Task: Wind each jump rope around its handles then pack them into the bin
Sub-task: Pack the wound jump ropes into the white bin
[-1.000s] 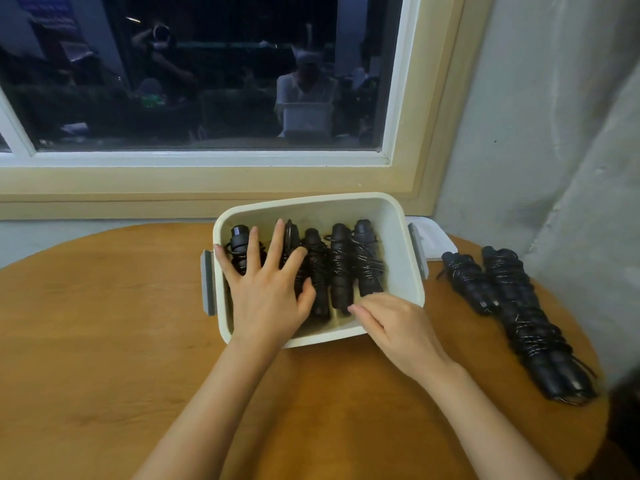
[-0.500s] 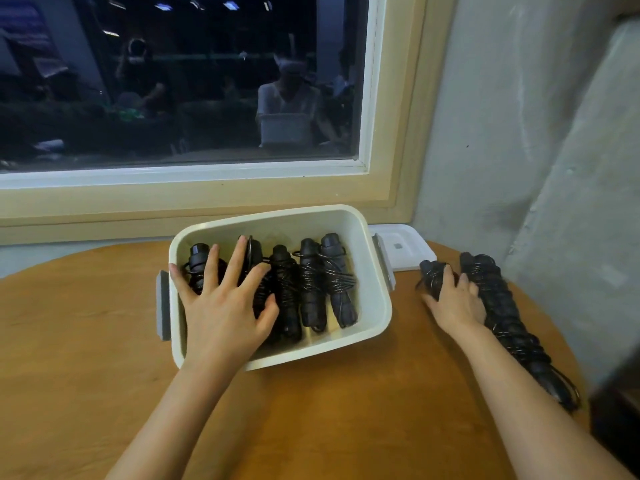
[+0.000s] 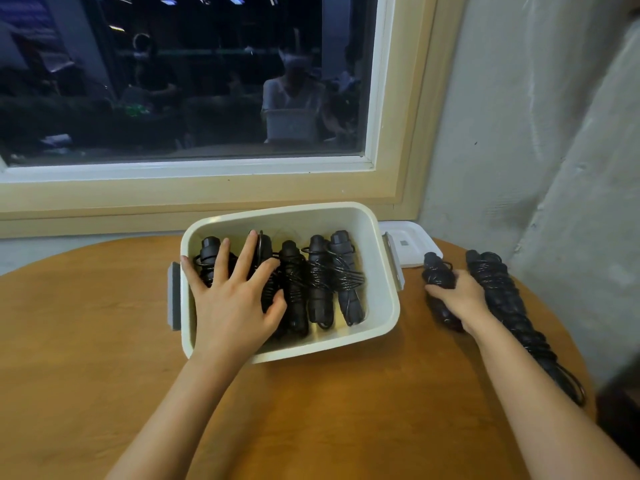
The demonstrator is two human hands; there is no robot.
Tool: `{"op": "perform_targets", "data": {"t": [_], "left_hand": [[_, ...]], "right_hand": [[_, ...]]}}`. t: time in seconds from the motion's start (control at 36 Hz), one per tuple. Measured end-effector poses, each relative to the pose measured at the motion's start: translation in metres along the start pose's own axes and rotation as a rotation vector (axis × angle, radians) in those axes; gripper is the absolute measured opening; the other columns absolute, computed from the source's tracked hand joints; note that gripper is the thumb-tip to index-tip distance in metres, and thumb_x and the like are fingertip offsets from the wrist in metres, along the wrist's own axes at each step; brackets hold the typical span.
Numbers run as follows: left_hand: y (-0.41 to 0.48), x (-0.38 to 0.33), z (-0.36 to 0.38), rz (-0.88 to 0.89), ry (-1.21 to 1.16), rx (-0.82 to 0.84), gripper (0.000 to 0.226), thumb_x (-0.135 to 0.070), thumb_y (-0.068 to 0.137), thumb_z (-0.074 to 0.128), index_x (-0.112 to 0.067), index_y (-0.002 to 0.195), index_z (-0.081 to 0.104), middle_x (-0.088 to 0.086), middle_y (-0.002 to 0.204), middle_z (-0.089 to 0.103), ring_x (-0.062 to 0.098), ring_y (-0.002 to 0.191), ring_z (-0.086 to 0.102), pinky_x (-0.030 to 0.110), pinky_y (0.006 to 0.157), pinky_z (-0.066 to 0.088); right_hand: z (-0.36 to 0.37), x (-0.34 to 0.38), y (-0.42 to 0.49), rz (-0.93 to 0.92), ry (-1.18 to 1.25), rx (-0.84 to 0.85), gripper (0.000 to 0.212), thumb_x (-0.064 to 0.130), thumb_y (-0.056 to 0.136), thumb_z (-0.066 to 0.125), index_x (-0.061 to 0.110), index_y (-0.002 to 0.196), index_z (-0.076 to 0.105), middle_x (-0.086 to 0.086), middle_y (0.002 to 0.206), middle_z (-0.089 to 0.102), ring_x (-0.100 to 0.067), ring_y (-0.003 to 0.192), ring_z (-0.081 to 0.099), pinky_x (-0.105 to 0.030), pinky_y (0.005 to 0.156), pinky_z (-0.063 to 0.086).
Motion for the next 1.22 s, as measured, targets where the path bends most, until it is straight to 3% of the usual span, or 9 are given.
{"op": "perform_targets", "data": {"t": [0.17, 0.25, 0.36, 0.53, 0.75, 0.83, 1.0, 1.14, 1.22], "left_hand": [[-0.001, 0.001, 0.000, 0.009, -0.010, 0.001, 0.053, -0.055, 0.088, 0.038, -0.037, 0.135, 0.055, 0.000, 0.159, 0.031, 0.038, 0.147, 0.023, 0.071, 0.111, -0.008], [-0.002, 0.000, 0.000, 0.006, -0.009, -0.006, 0.061, -0.056, 0.089, 0.038, -0.038, 0.147, 0.041, -0.001, 0.160, 0.029, 0.037, 0.148, 0.022, 0.071, 0.111, -0.007], [-0.002, 0.001, 0.001, 0.003, -0.005, -0.011, 0.067, -0.056, 0.089, 0.038, -0.035, 0.153, 0.029, -0.001, 0.160, 0.028, 0.037, 0.148, 0.022, 0.071, 0.112, -0.006], [-0.002, 0.002, 0.001, 0.002, -0.006, -0.007, 0.072, -0.056, 0.088, 0.035, -0.031, 0.155, 0.027, -0.002, 0.161, 0.026, 0.037, 0.148, 0.022, 0.067, 0.112, -0.010], [-0.008, 0.002, -0.002, -0.005, -0.060, -0.020, 0.066, -0.051, 0.093, 0.026, -0.027, 0.155, 0.027, -0.003, 0.161, 0.026, 0.034, 0.148, 0.022, 0.068, 0.113, -0.011], [-0.010, 0.002, -0.003, -0.007, -0.076, -0.018, 0.065, -0.050, 0.095, 0.023, -0.026, 0.155, 0.028, -0.002, 0.160, 0.028, 0.034, 0.148, 0.022, 0.069, 0.113, -0.010], [-0.009, 0.001, -0.004, -0.035, -0.087, -0.030, 0.067, -0.054, 0.096, 0.018, -0.027, 0.157, 0.019, -0.001, 0.160, 0.026, 0.033, 0.150, 0.017, 0.067, 0.113, -0.014], [-0.008, -0.016, -0.012, -0.014, -0.062, -0.082, 0.058, -0.045, 0.100, 0.024, -0.027, 0.156, 0.023, 0.005, 0.160, 0.028, 0.036, 0.150, 0.011, 0.069, 0.113, -0.010], [-0.005, -0.035, -0.009, 0.025, -0.092, -0.065, 0.052, -0.045, 0.101, 0.025, -0.035, 0.151, 0.033, 0.003, 0.162, 0.024, 0.039, 0.150, 0.012, 0.069, 0.113, -0.007]], "right_hand": [[-0.036, 0.040, -0.048, -0.121, 0.531, -0.015, 0.070, 0.023, 0.088, 0.074, 0.013, 0.148, 0.040, -0.011, 0.143, 0.052, -0.026, 0.129, 0.050, -0.034, 0.097, 0.043], [-0.052, 0.074, -0.085, -0.237, 0.653, 0.019, 0.064, 0.028, 0.086, 0.074, 0.024, 0.143, 0.046, -0.004, 0.128, 0.064, -0.020, 0.118, 0.061, -0.039, 0.099, 0.050], [-0.045, 0.125, -0.143, -0.421, 0.725, 0.238, 0.055, 0.035, 0.077, 0.072, 0.037, 0.127, 0.050, 0.010, 0.110, 0.072, -0.006, 0.100, 0.069, -0.023, 0.081, 0.057], [0.040, 0.143, -0.164, -0.382, 0.597, 0.457, 0.067, 0.033, 0.081, 0.076, 0.024, 0.141, 0.047, 0.007, 0.121, 0.068, -0.010, 0.110, 0.066, -0.034, 0.093, 0.056], [0.095, 0.137, -0.159, -0.396, 0.478, 0.471, 0.057, 0.033, 0.086, 0.075, 0.027, 0.134, 0.043, 0.016, 0.114, 0.057, -0.001, 0.104, 0.059, -0.015, 0.079, 0.049], [0.100, 0.136, -0.158, -0.432, 0.401, 0.390, 0.057, 0.037, 0.082, 0.079, 0.030, 0.127, 0.045, 0.013, 0.112, 0.060, -0.002, 0.104, 0.058, -0.017, 0.082, 0.048], [0.103, 0.135, -0.157, -0.514, 0.238, 0.246, 0.064, 0.040, 0.082, 0.077, 0.025, 0.137, 0.047, 0.010, 0.120, 0.061, -0.008, 0.100, 0.061, -0.032, 0.088, 0.055], [0.103, 0.130, -0.158, -0.437, 0.453, 0.371, 0.032, 0.047, 0.100, 0.045, 0.036, 0.129, 0.052, 0.007, 0.125, 0.061, -0.011, 0.113, 0.061, -0.031, 0.086, 0.058], [0.102, 0.127, -0.158, -0.332, 0.607, 0.449, 0.046, 0.048, 0.103, 0.031, 0.029, 0.141, 0.050, 0.001, 0.132, 0.061, -0.015, 0.116, 0.061, -0.026, 0.080, 0.059]]}}
Point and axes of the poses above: each hand's wrist, its own y-axis towards the middle knuckle, its own z-axis out of the palm, x = y × z, the point moved 6 cm from there along y, towards the middle knuckle
